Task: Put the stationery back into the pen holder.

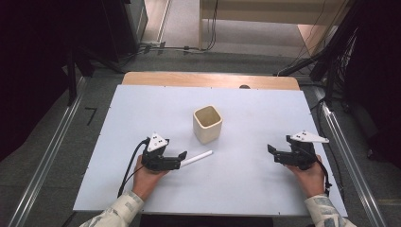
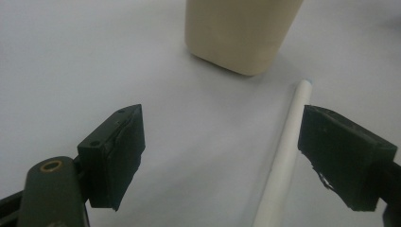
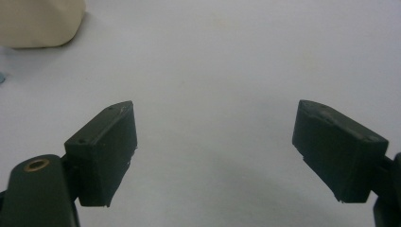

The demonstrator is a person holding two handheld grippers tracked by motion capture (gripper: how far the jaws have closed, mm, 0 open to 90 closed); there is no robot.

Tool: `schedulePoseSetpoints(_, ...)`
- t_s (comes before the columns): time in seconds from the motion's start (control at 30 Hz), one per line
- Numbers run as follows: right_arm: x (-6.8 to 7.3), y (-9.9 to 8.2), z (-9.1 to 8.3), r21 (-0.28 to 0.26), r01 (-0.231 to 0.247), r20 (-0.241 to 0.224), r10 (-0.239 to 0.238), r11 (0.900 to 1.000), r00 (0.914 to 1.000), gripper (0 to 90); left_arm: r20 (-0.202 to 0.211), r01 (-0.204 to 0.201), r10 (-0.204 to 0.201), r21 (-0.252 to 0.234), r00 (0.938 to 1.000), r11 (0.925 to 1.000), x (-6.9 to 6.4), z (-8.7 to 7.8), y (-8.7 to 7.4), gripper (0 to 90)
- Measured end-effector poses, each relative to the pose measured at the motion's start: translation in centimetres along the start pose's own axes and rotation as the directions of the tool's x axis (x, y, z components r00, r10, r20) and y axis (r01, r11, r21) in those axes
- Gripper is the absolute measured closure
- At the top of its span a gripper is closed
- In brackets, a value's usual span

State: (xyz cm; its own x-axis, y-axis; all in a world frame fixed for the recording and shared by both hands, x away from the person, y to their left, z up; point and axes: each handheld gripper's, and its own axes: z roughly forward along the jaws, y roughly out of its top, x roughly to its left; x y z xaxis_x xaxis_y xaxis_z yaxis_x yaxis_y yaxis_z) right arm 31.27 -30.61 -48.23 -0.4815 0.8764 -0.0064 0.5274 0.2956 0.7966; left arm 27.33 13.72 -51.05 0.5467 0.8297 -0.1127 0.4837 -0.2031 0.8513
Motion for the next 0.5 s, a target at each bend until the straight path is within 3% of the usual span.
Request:
schedulePoseSetpoints(0.23,0.1,0.0,0.1,0.009,-0.002,-0.005,0.002,1.0000,1.0000,13.2,0.012,-0.029,0.028,0.028,0.9995,0.9992,-0.7,0.9,-0.1,17.6)
schedulePoseSetpoints(0.5,0.2,-0.1,0.3,0.018,0.002,-0.016,-0.001,0.9998,0.9999,13.8,0.027,-0.058,0.057,0.037,0.9980,0.9976,-1.5,1.7,-0.3,26.0)
